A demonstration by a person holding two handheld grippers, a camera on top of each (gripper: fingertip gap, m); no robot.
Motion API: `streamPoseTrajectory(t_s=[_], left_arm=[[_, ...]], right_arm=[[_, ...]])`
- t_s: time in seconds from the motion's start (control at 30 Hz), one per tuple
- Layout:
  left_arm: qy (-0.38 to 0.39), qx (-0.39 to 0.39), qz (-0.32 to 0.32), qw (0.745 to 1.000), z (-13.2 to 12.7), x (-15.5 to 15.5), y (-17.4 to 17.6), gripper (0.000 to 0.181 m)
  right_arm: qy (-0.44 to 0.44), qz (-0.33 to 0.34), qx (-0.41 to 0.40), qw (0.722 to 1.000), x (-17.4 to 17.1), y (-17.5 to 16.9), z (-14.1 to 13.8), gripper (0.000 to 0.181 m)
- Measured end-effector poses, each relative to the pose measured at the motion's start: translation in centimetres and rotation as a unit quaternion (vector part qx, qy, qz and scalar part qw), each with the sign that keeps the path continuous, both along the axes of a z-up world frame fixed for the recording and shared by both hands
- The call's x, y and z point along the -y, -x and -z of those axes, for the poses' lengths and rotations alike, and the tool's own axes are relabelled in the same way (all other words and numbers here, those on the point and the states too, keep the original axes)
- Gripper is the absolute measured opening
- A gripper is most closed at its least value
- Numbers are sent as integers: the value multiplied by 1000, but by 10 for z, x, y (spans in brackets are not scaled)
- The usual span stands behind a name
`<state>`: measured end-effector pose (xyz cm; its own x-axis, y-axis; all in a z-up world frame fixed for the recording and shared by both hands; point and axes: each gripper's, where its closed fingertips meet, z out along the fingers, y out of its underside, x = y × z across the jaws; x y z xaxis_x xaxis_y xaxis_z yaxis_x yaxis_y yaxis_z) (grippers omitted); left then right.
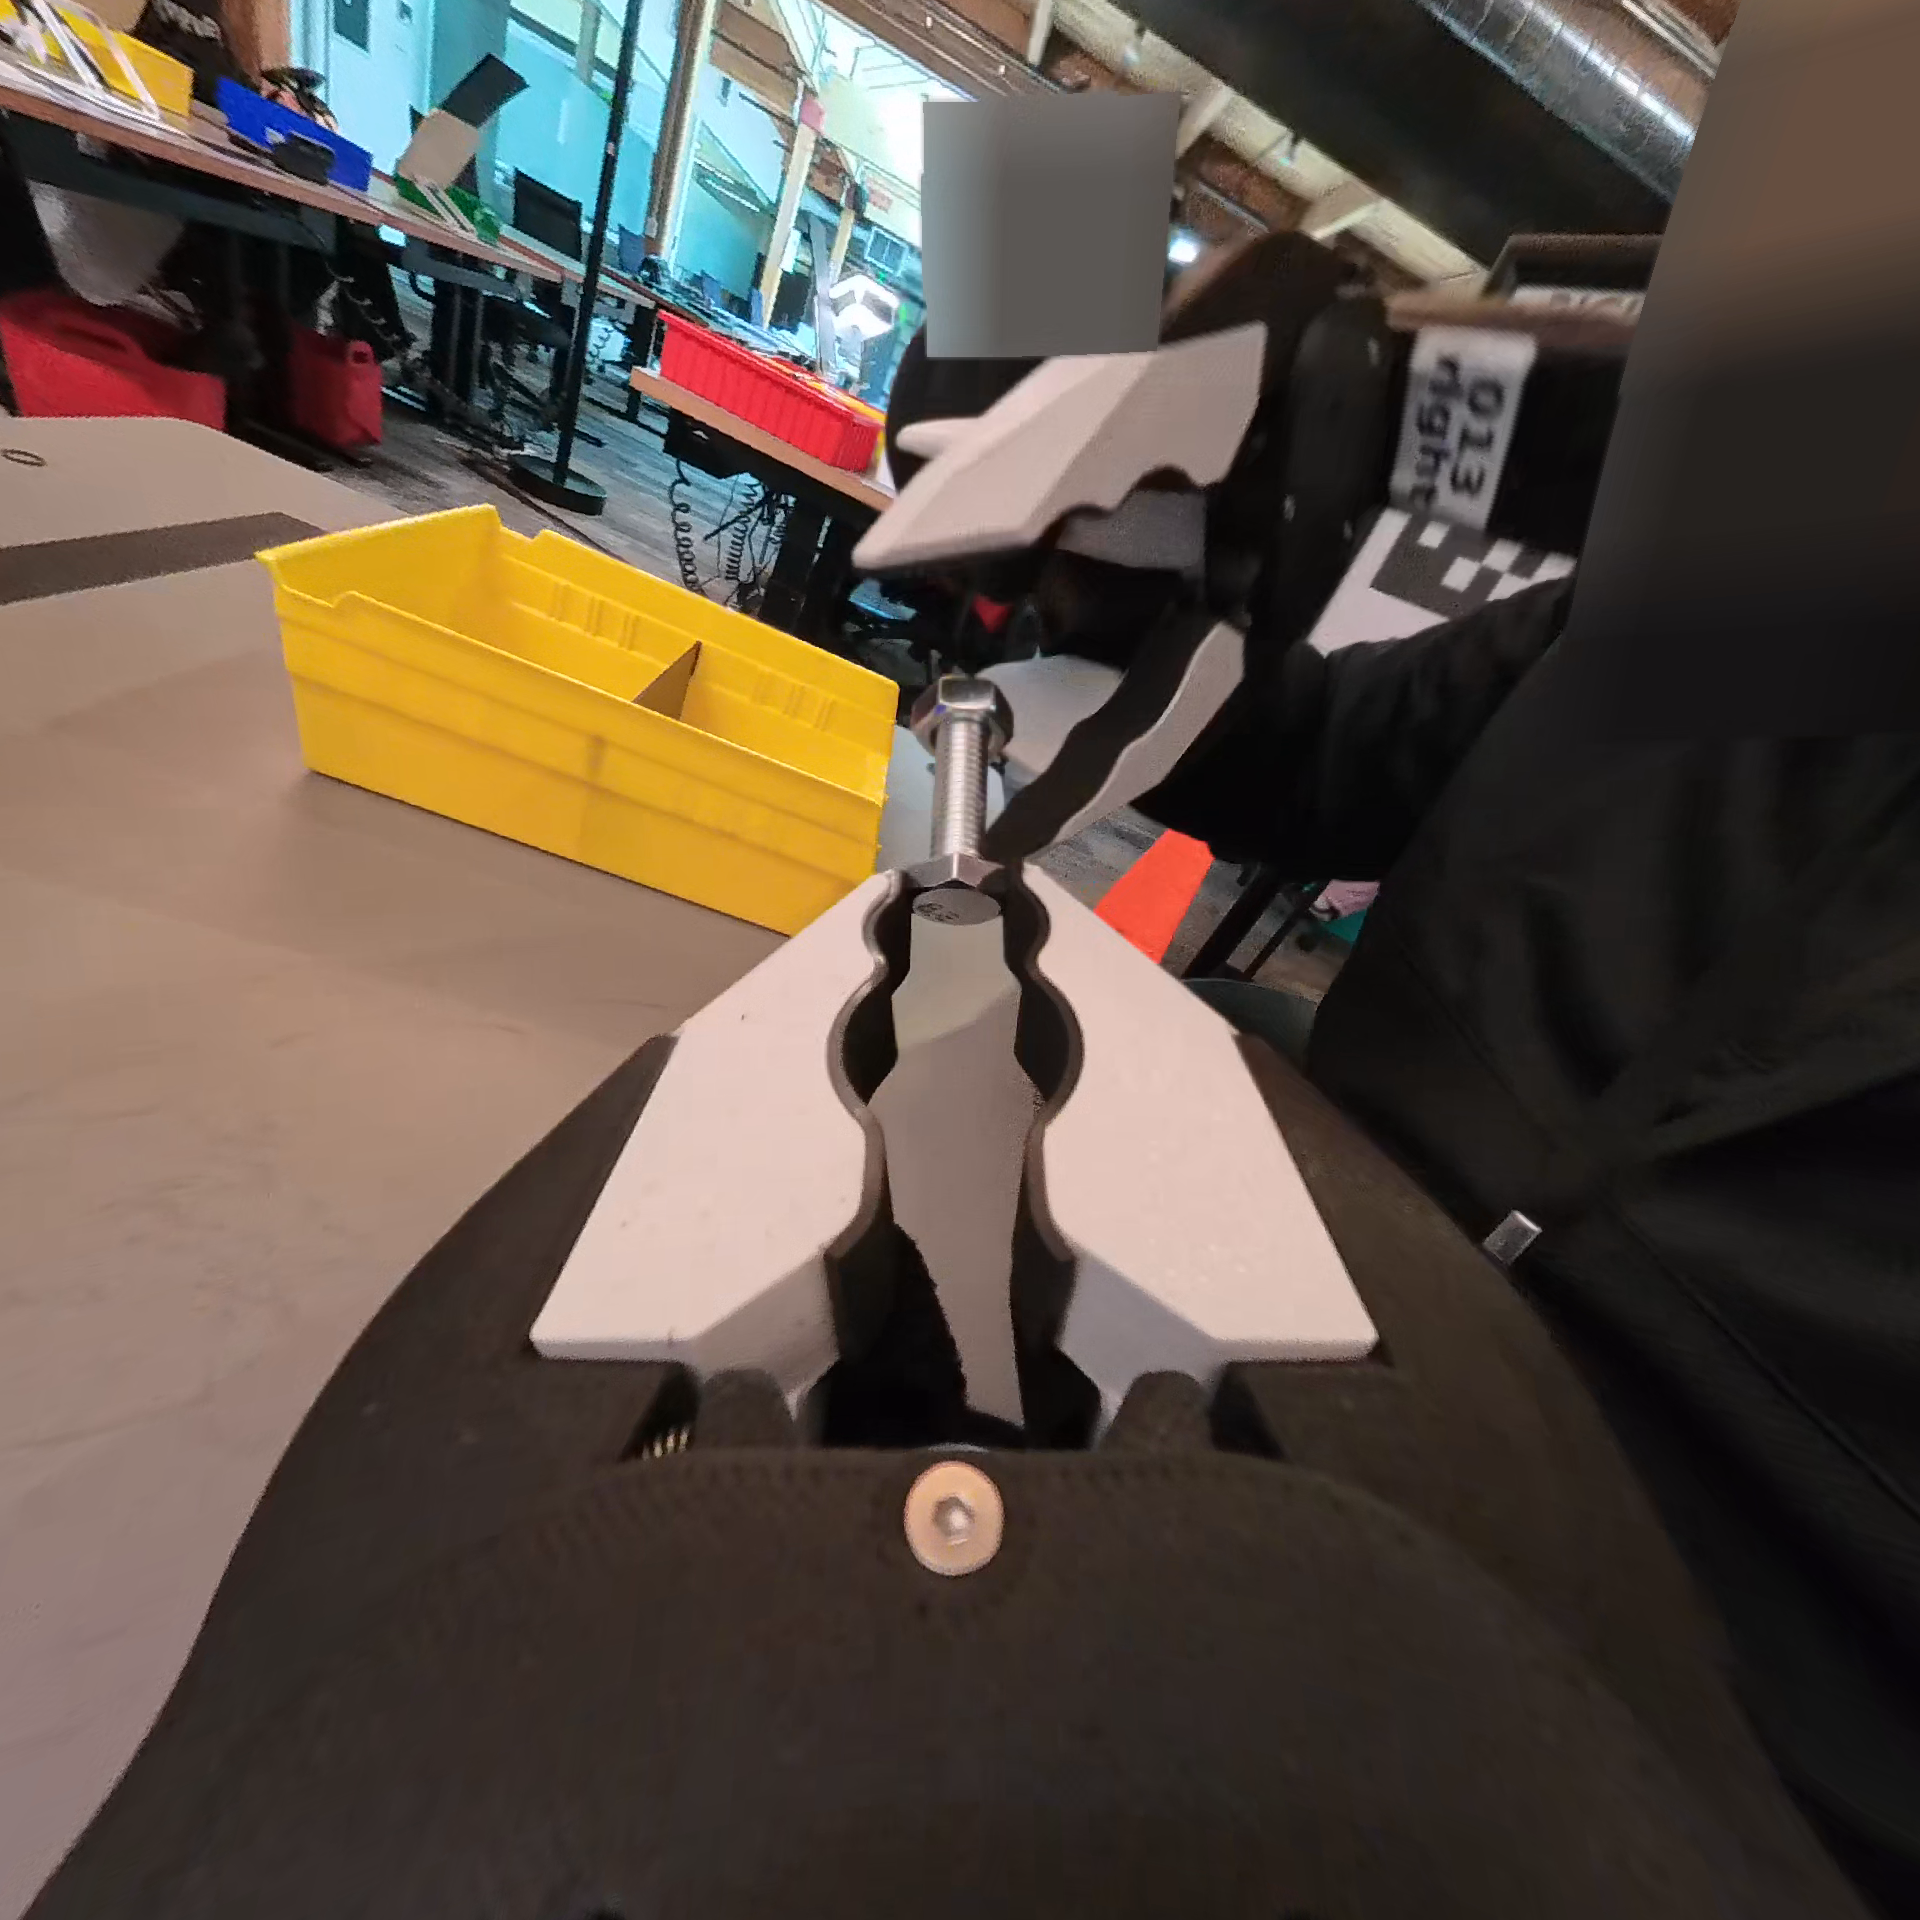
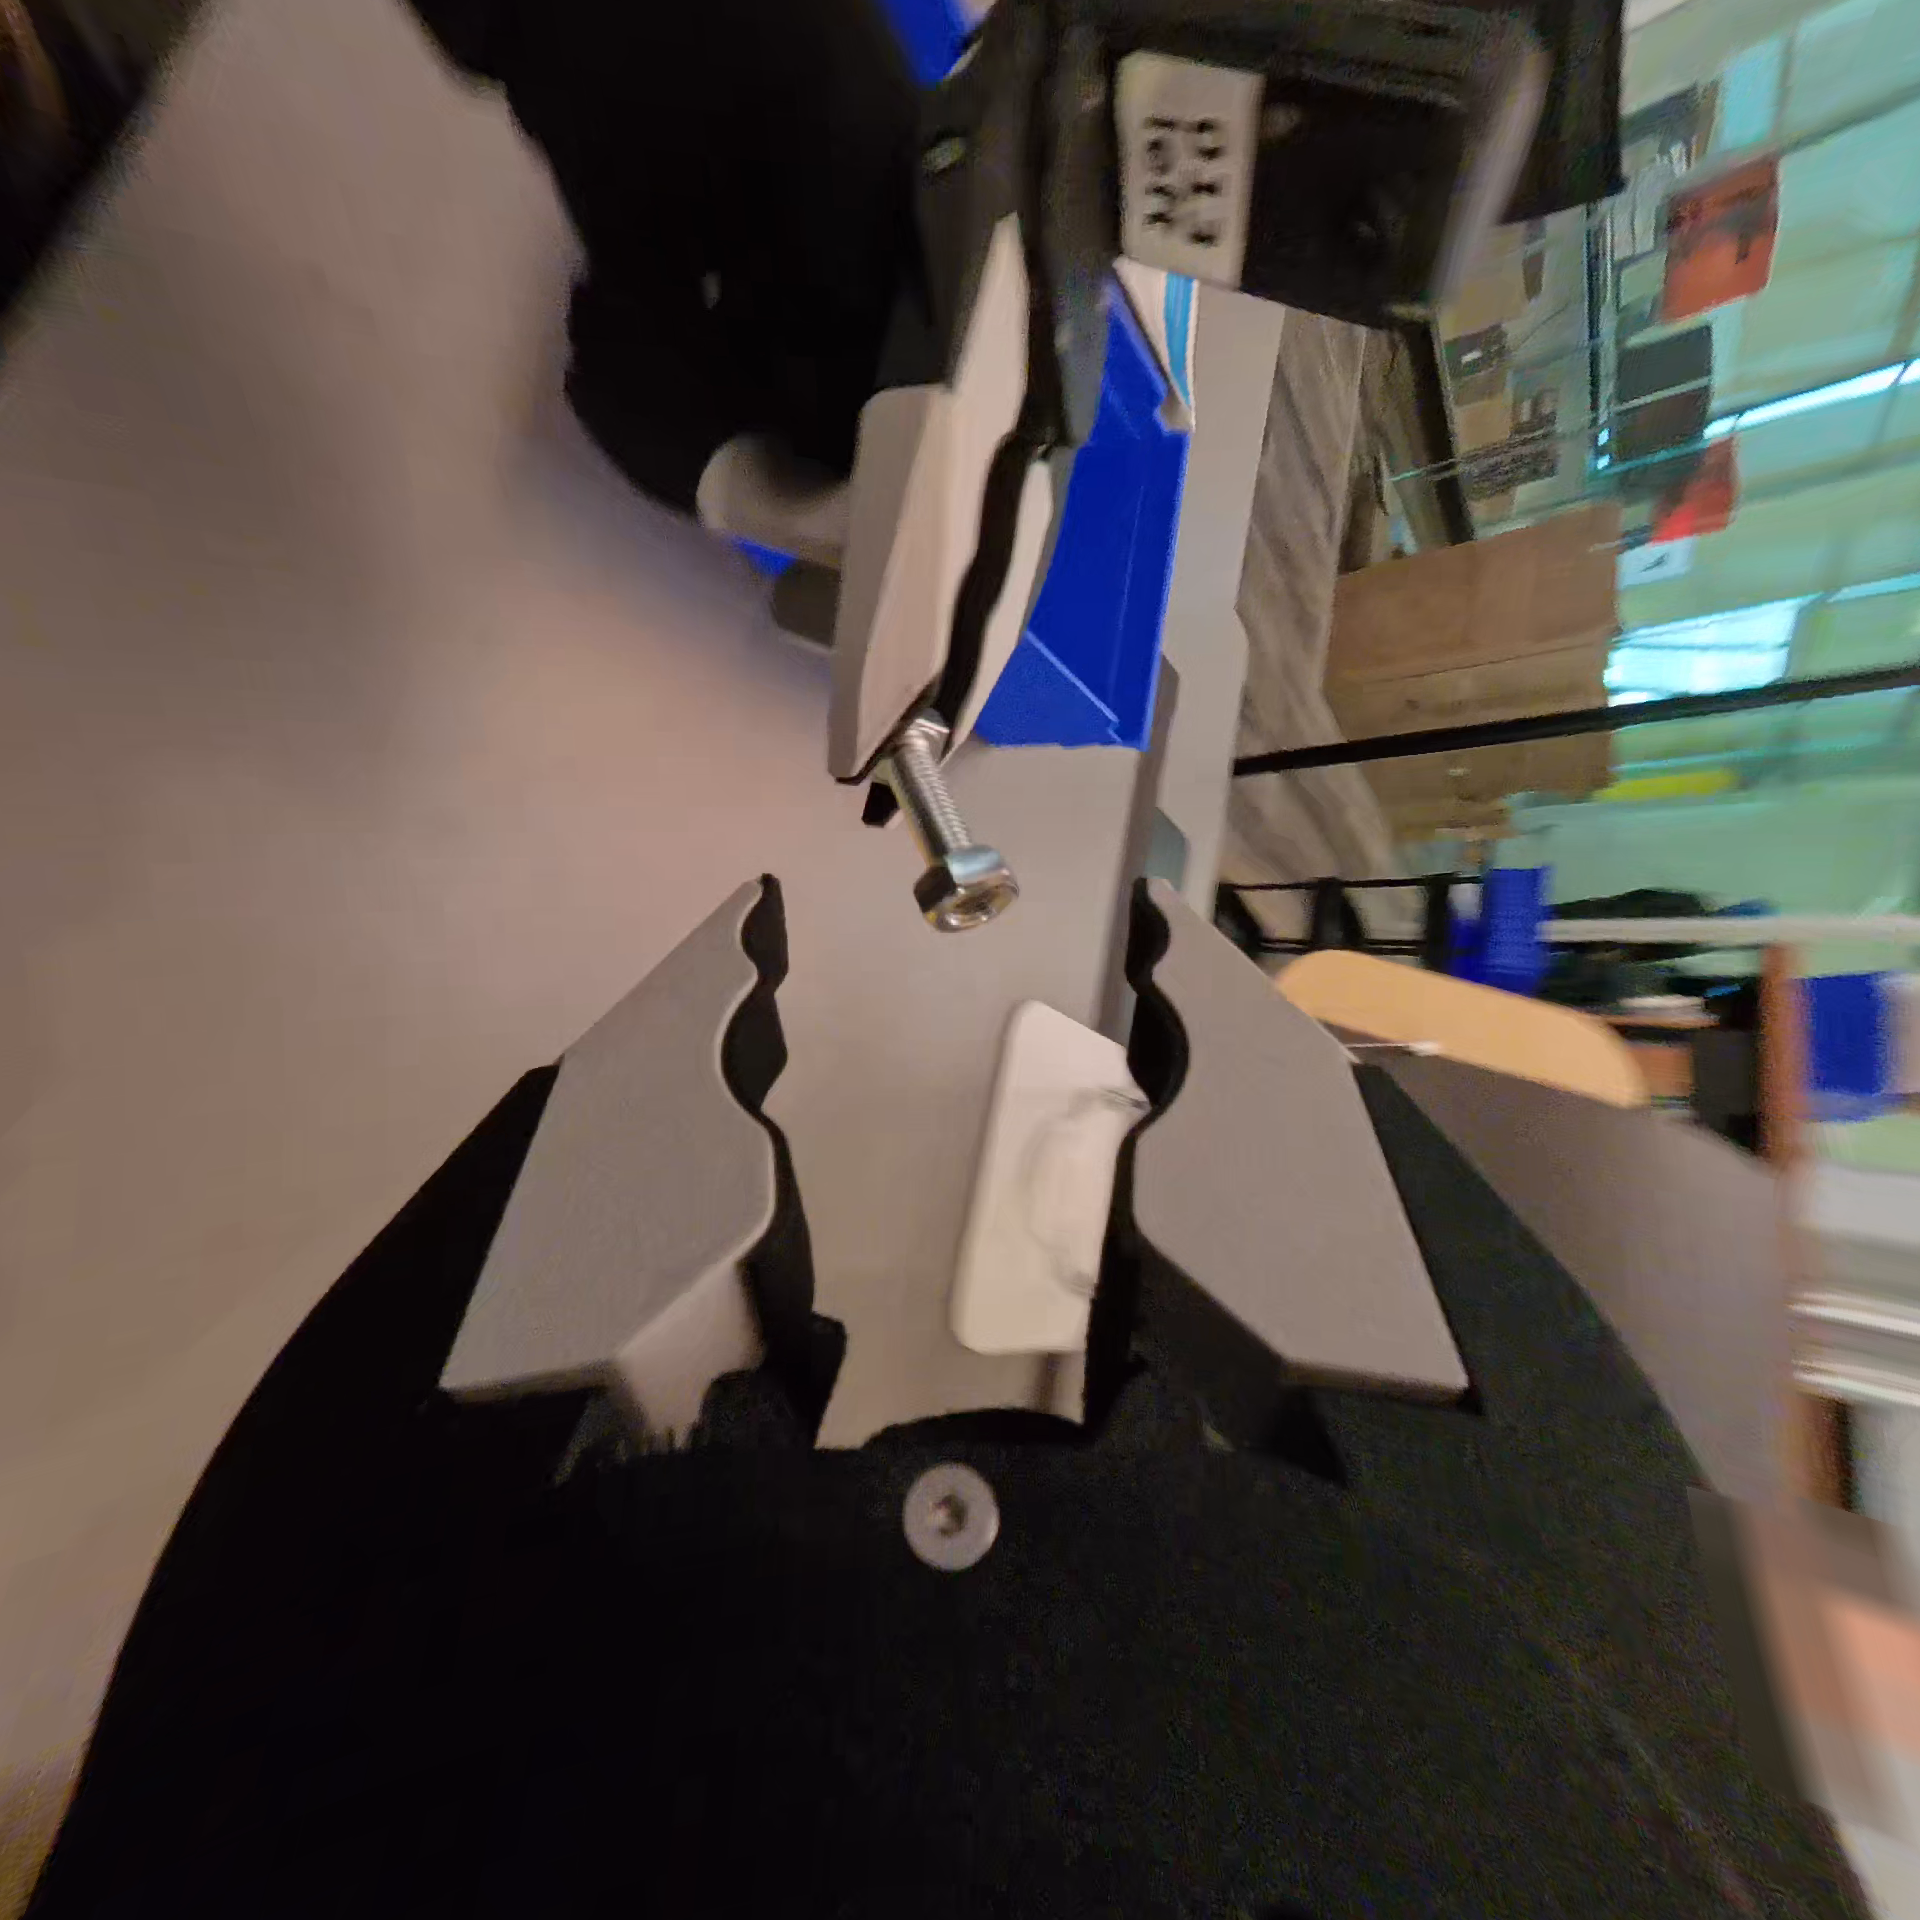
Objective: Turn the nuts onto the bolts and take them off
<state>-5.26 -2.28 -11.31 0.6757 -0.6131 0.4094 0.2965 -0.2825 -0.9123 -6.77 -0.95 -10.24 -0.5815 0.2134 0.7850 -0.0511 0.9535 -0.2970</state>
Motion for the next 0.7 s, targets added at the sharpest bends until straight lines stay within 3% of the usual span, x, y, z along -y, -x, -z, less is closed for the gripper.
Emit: streamPoseTrajectory(t_s=[0.07,0.1,0.2,0.3,0.37,0.47,0.5,0.53,0.63,0.7], left_arm=[[-3,-19,-14,1000,0,0,4,16],[-6,-32,-21,999,0,-1,5,16],[-11,-75,-46,996,1,-4,9,16],[-8,-107,-57,993,5,-7,8,16],[-7,-117,-56,992,7,-7,5,16],[-11,-122,-48,991,6,-6,0,16],[-14,-114,-39,993,5,-4,-1,16],[-12,-106,-32,994,4,-3,-2,16],[-4,-62,8,998,4,1,-9,16],[5,-28,28,999,5,3,-12,16]], right_arm=[[144,31,45,988,-3,-3,-7,66],[230,54,79,968,-5,-4,-10,59],[461,83,179,865,-6,-6,-14,52],[560,90,229,791,-5,-5,-10,47],[564,91,246,783,0,-5,-2,25],[555,72,239,794,5,-5,-2,17],[535,64,231,810,6,-7,-2,17],[490,58,211,844,5,-8,0,17],[238,21,97,966,4,-14,3,16],[44,4,10,999,-3,-14,-1,16]])
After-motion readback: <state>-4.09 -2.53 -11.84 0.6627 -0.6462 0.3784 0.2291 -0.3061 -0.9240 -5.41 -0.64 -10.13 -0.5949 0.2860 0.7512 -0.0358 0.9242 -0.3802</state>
